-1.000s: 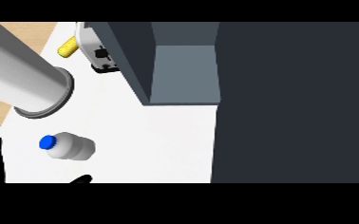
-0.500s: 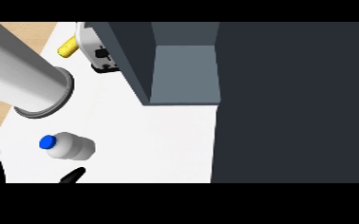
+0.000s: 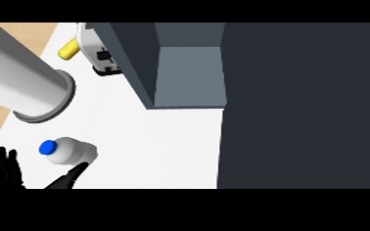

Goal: Pick up the bottled water, place it into the cabinet and close the cabinet

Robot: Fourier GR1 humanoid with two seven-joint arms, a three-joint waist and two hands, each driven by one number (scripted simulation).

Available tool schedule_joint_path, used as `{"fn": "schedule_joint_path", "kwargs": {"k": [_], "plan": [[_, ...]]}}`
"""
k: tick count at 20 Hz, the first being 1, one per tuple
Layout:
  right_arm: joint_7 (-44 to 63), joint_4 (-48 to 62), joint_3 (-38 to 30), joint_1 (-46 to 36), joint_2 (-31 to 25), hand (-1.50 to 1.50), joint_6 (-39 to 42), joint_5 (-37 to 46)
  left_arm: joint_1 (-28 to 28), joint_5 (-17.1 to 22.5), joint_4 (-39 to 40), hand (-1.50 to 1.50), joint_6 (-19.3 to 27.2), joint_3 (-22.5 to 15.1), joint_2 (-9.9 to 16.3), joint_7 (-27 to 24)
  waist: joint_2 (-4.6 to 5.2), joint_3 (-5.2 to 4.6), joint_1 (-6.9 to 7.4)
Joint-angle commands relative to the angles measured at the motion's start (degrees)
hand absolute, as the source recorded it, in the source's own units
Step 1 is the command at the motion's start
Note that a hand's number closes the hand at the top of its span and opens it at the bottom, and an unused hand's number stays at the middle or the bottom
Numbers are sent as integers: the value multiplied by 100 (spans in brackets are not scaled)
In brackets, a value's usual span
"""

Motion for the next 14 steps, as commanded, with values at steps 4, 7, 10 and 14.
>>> {"fn": "schedule_joint_path", "kwargs": {"k": [4,7,10,14], "plan": [[-75,-669,10,660,-120,-150,226,-176,-319,899,1672,-150,-315,412,-38,-1433,3,-1,4],[-422,-504,-31,700,-55,-150,282,-183,-526,1215,2410,-150,-521,631,-38,-2040,3,-1,-5],[-426,-551,32,903,-66,-150,351,-232,-939,1188,2986,-150,-473,864,-37,-2200,9,2,-13],[-253,-875,83,980,-145,-150,385,-214,-1368,1359,3963,-150,-779,1180,-3,-2761,21,-3,-7]]}}
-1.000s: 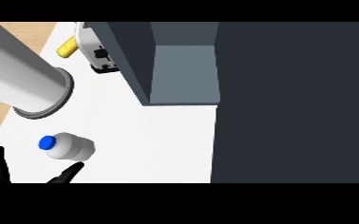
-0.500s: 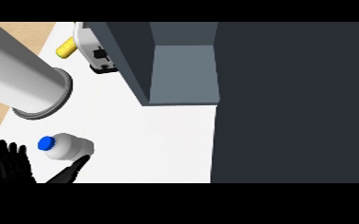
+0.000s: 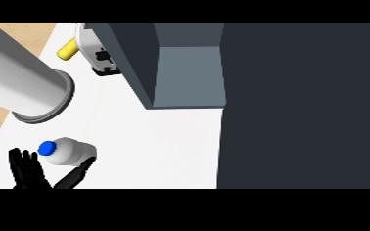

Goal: Pick up the bottled water, place it into the cabinet and close the cabinet

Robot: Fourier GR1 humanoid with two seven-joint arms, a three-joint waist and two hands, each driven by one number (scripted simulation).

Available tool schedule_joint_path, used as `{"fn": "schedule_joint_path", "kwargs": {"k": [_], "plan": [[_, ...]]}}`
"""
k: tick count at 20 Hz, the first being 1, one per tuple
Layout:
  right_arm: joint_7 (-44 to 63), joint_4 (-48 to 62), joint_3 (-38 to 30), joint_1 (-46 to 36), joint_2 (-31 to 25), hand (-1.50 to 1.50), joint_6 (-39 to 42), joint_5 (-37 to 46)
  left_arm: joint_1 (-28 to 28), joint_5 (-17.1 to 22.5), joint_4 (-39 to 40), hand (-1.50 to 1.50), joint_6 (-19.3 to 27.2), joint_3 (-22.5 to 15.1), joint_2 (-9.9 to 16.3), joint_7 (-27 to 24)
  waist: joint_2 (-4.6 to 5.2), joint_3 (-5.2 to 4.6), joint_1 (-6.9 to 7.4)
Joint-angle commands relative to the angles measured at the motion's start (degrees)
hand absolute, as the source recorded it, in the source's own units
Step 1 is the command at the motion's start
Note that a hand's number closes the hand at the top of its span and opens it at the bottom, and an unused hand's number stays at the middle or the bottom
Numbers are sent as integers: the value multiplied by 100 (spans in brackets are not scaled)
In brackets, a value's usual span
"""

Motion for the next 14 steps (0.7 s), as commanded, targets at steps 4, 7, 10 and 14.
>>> {"fn": "schedule_joint_path", "kwargs": {"k": [4,7,10,14], "plan": [[-177,-553,313,663,14,-150,142,39,-292,539,1514,-150,-1150,247,-33,-1148,-13,-4,-35],[-241,-549,161,616,12,-150,104,-190,-615,676,2176,-150,-1718,387,173,-1304,-2,-3,-30],[180,-959,479,696,19,-150,-17,41,-1099,727,2759,-150,-1813,457,76,-1573,11,-9,-33],[10,-545,-71,358,-55,-150,42,-398,-1841,1015,3357,-150,-1969,828,427,-1538,21,-1,6]]}}
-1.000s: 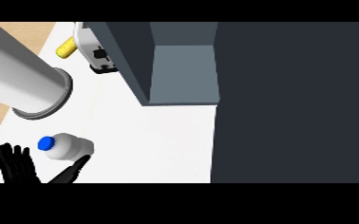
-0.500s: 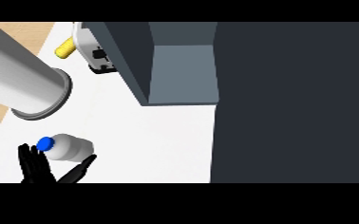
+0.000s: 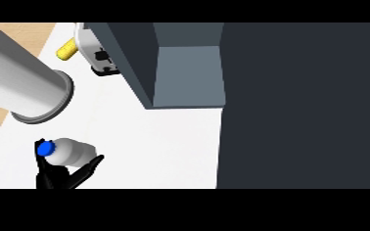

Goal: Pick up the bottled water, place it into the cabinet and close the cabinet

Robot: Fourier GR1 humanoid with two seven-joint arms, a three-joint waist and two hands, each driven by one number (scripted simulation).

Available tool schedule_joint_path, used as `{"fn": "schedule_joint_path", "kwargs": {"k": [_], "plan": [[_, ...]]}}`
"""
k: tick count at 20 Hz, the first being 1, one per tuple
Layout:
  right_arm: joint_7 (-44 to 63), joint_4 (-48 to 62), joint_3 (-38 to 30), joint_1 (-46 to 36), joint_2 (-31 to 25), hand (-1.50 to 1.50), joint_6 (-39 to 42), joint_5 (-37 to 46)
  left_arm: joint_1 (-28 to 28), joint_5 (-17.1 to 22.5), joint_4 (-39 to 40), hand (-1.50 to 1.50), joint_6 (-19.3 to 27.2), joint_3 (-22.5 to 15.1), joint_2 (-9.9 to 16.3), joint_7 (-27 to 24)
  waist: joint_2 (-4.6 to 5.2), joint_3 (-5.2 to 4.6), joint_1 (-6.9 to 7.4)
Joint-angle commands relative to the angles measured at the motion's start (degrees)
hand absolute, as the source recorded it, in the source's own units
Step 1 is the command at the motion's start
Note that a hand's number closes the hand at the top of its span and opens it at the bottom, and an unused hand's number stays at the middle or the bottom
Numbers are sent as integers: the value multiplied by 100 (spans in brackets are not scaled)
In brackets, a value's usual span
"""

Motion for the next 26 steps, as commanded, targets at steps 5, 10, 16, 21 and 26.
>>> {"fn": "schedule_joint_path", "kwargs": {"k": [5,10,16,21,26], "plan": [[449,-374,184,-268,165,-150,-228,-43,-667,359,1597,150,-665,503,106,-958,15,0,41],[297,-519,54,-10,58,-150,-91,-113,-920,453,1588,150,-729,512,-13,-1099,3,1,0],[87,-368,179,137,18,-150,7,-77,-899,110,1585,150,-965,146,41,-1240,0,3,-26],[-28,-202,106,-7,-64,-150,90,-51,-982,-742,1467,150,-1854,-1100,-215,-703,3,0,-227],[250,-300,159,-71,60,-150,-119,-119,-1430,-779,1187,150,-1831,-1566,-320,-256,-2,11,19]]}}
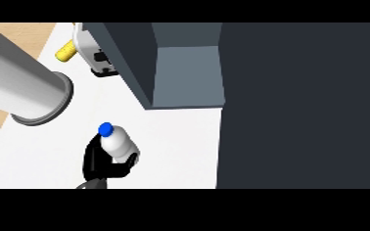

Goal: Pick up the bottled water, place it into the cabinet and close the cabinet

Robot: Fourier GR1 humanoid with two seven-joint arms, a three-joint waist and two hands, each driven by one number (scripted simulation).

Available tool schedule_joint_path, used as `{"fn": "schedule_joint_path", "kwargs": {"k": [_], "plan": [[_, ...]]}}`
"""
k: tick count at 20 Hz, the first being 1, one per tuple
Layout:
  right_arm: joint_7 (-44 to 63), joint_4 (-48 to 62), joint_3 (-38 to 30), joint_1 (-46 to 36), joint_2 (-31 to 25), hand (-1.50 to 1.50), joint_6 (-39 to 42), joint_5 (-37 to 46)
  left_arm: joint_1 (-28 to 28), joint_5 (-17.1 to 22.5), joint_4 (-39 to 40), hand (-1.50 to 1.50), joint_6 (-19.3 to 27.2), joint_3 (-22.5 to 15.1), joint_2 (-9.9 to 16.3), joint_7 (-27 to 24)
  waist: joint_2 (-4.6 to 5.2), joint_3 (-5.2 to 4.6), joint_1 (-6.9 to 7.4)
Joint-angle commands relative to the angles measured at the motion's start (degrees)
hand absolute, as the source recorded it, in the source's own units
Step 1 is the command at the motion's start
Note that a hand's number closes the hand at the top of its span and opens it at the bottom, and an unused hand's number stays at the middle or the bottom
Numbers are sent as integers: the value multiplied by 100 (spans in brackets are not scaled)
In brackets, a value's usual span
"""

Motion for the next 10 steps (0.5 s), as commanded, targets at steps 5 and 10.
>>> {"fn": "schedule_joint_path", "kwargs": {"k": [5,10], "plan": [[240,-184,-86,-81,19,-150,-68,-241,-280,639,-682,150,66,-1201,-169,877,-7,-30,105],[325,-554,-160,174,-24,-150,11,-514,-562,1173,-1299,150,813,-1868,-171,1585,-13,-30,75]]}}
